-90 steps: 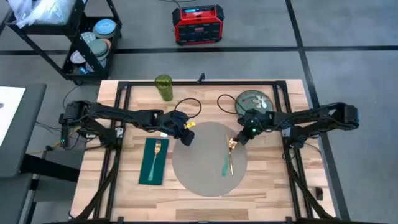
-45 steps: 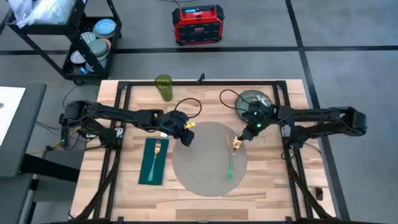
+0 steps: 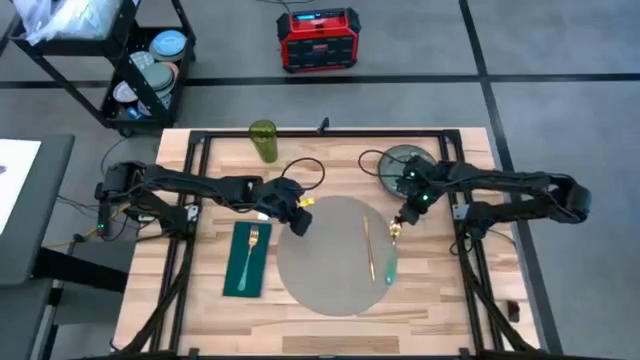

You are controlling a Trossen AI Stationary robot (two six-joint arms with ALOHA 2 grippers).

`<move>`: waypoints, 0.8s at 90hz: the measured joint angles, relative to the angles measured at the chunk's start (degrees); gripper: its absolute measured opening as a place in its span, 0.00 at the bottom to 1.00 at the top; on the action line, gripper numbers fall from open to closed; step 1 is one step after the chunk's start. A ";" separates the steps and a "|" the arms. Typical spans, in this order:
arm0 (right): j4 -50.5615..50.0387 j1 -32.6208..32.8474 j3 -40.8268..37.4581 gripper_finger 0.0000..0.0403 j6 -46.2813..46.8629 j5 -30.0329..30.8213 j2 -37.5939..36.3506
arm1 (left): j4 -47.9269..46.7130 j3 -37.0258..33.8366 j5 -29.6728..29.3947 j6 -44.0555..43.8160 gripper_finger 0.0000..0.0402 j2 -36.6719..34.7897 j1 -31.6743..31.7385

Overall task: Set table place
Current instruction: Put the spoon on the gray table mat

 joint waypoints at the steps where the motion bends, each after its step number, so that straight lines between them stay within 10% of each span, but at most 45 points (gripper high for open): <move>1: 0.24 0.01 0.00 0.00 -0.12 -0.04 0.31 | 0.01 0.00 0.01 0.00 0.00 0.00 0.00; 72: -2.04 0.31 12.99 0.00 -12.72 -0.82 19.86 | -0.43 0.00 0.02 2.22 0.00 0.00 0.37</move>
